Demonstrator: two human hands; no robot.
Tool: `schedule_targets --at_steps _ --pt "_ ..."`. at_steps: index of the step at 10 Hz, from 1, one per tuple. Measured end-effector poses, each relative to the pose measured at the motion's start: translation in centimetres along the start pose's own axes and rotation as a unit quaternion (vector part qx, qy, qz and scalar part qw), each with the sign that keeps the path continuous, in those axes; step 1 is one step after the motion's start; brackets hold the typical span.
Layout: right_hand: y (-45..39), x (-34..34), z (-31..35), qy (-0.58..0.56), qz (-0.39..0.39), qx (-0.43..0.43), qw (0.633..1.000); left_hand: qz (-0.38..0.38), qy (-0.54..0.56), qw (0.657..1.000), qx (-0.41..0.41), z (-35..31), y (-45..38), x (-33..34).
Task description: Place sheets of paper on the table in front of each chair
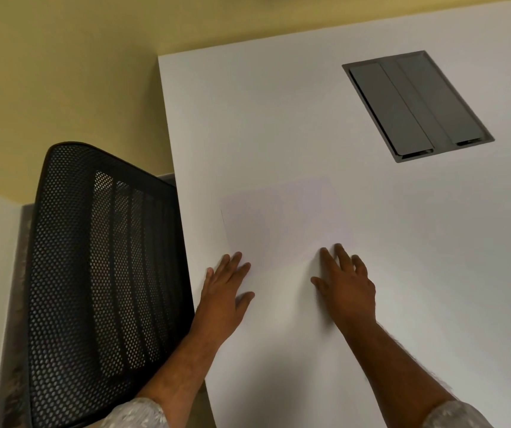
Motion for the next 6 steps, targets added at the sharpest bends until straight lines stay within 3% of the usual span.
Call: schedule_targets --at_steps 4,5,6 --pt "0.8 0.1 -0.3 -0.031 -0.032 0.009 0.999 -0.017 0.003 1.000 0.017 0.1 0.1 0.0" --pt "1.3 -0.2 -0.3 -0.081 -0.045 0.011 0.996 -0.023 0.010 0.999 0.022 0.1 0.1 -0.1" --pt "3.5 -1.7 -0.4 -0.166 -0.109 0.022 0.980 -0.018 0.036 0.999 0.035 -1.6 1.0 -1.2"
Point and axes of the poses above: each hand's wrist, its own y-axis away from the middle knuckle, its own x-axis out of the palm, z = x × y, the point moved 5 cm from there along -y, towards the middle knuckle, and after that the axes turned 10 degrees about -x, right-handed, at the moved point
